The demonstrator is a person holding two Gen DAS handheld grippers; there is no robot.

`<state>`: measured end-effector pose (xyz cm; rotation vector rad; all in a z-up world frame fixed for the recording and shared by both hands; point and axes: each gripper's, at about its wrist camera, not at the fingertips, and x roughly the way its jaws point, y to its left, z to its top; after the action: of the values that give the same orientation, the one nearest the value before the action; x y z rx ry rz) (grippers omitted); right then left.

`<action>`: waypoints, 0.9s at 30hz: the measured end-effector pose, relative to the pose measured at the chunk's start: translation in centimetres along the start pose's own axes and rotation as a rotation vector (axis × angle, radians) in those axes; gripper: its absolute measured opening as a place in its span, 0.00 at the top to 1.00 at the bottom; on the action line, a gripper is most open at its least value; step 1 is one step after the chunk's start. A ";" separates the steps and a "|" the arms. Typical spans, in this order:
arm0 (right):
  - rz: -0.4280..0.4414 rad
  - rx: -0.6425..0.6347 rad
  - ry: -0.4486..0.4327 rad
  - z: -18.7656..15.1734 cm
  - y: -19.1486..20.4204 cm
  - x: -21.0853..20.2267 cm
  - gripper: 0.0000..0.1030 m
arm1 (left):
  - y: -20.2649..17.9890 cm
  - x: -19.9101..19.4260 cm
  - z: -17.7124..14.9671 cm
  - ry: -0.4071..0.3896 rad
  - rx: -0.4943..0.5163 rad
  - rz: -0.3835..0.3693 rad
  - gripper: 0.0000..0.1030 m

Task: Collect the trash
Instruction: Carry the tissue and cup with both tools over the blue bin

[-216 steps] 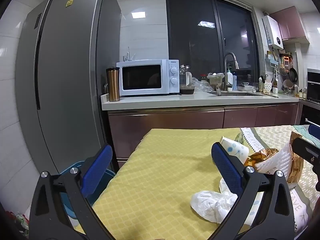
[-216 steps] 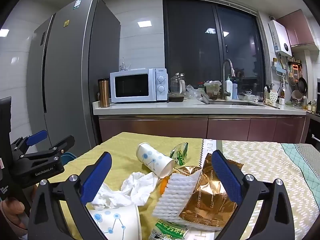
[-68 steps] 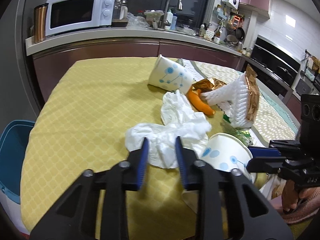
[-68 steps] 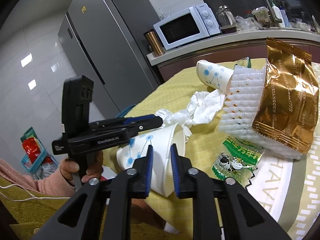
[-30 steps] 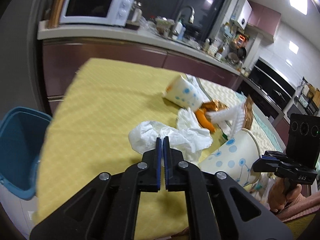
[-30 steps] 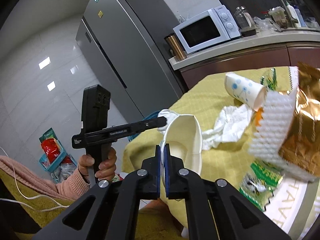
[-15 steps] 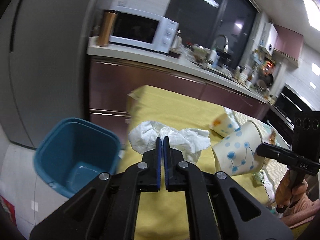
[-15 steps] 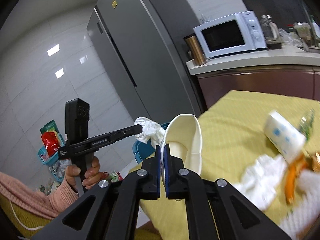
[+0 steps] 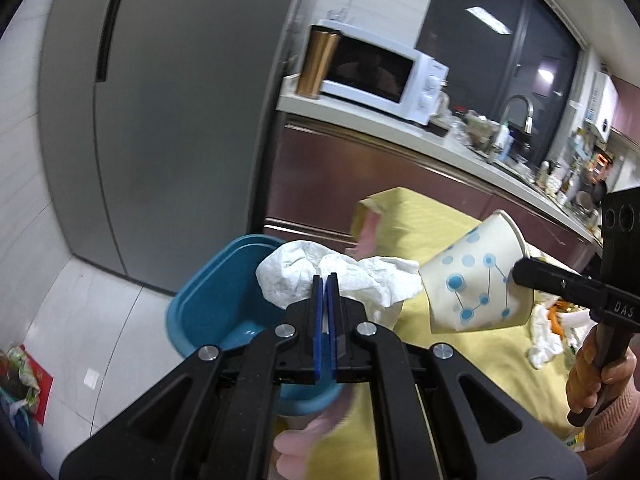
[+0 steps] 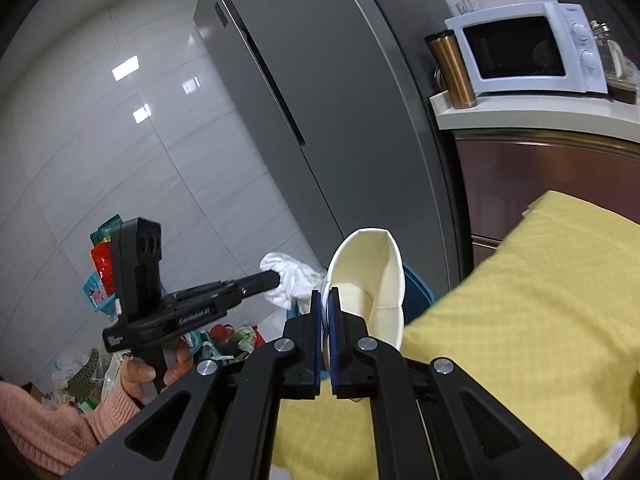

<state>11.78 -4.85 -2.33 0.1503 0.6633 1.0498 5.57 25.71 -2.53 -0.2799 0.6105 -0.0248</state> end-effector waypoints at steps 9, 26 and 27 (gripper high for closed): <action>-0.019 0.045 0.082 1.3 -1.2 4.8 0.98 | 2.3 2.7 -1.1 0.046 -0.026 0.063 0.97; -0.127 0.091 0.274 0.9 -2.9 13.4 0.97 | 3.5 9.4 -3.2 0.170 -0.032 0.151 0.97; -0.131 0.097 0.286 0.8 -3.0 13.8 0.97 | 3.6 9.8 -3.3 0.177 -0.032 0.156 0.97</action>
<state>18.93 5.40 -8.93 0.0395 0.9708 0.9213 11.51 27.29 -11.60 -0.2619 0.8080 0.1117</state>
